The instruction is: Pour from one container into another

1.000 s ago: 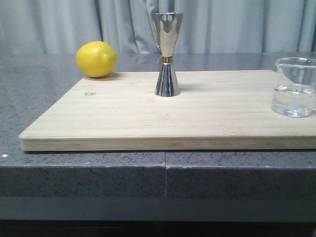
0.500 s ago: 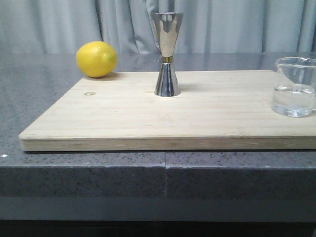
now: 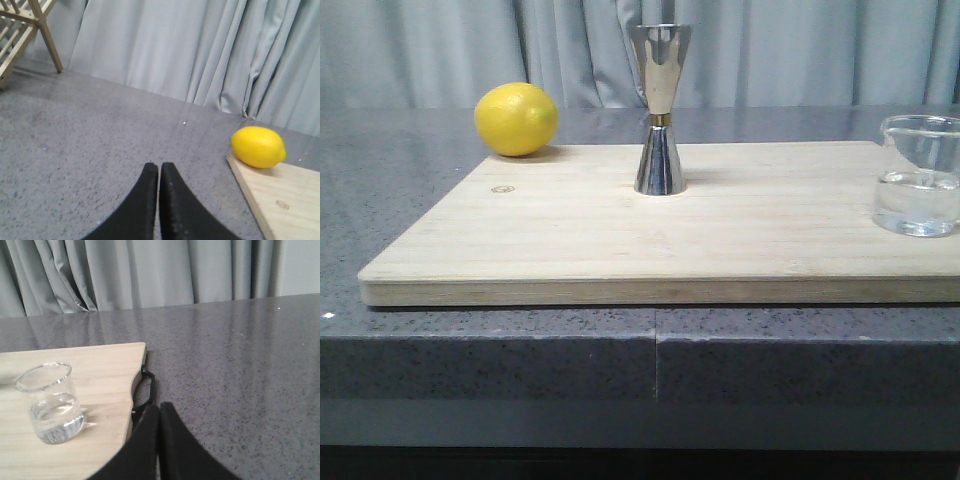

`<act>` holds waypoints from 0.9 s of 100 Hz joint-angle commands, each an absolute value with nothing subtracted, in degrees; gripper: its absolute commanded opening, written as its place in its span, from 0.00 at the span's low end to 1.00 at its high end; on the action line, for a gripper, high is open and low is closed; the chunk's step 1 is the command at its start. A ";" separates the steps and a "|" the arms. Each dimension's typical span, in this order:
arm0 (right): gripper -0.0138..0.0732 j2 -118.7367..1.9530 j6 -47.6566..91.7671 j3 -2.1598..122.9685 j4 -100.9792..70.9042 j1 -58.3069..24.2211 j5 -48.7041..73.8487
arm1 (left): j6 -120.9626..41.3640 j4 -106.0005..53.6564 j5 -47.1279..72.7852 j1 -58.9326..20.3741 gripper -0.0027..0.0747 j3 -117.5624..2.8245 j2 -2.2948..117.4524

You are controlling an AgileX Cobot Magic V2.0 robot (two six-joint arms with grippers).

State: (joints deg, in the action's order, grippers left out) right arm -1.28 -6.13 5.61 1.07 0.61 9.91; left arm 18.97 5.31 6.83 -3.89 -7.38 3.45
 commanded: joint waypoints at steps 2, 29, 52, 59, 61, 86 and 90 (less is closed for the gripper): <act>0.08 -6.38 -6.02 13.58 0.76 0.54 9.30 | 19.02 5.28 6.03 -5.97 0.01 -16.49 10.35; 0.08 -21.66 -6.02 31.35 0.76 0.54 13.01 | 18.18 5.32 10.96 -17.38 0.01 -36.15 34.29; 0.20 -28.47 -6.02 35.04 0.76 0.54 12.62 | 16.28 9.03 5.68 -28.59 0.01 -42.74 48.06; 0.30 -29.41 -6.02 35.04 0.76 0.54 12.52 | 16.28 11.39 3.02 -31.07 0.01 -43.26 50.73; 0.34 -29.59 -6.02 35.04 0.76 0.54 12.49 | 16.28 12.09 1.67 -31.71 0.02 -43.26 51.34; 0.76 -31.29 -6.02 35.04 0.00 0.54 8.31 | 16.28 16.33 -9.48 -36.20 0.46 -43.26 56.88; 0.77 -31.41 -6.02 35.04 -0.45 0.54 8.31 | 16.28 16.33 -10.43 -36.44 0.58 -43.26 57.58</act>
State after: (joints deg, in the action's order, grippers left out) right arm -30.58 -6.13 33.03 0.00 0.61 13.98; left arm 16.34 15.82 -2.94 -35.37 -41.21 56.99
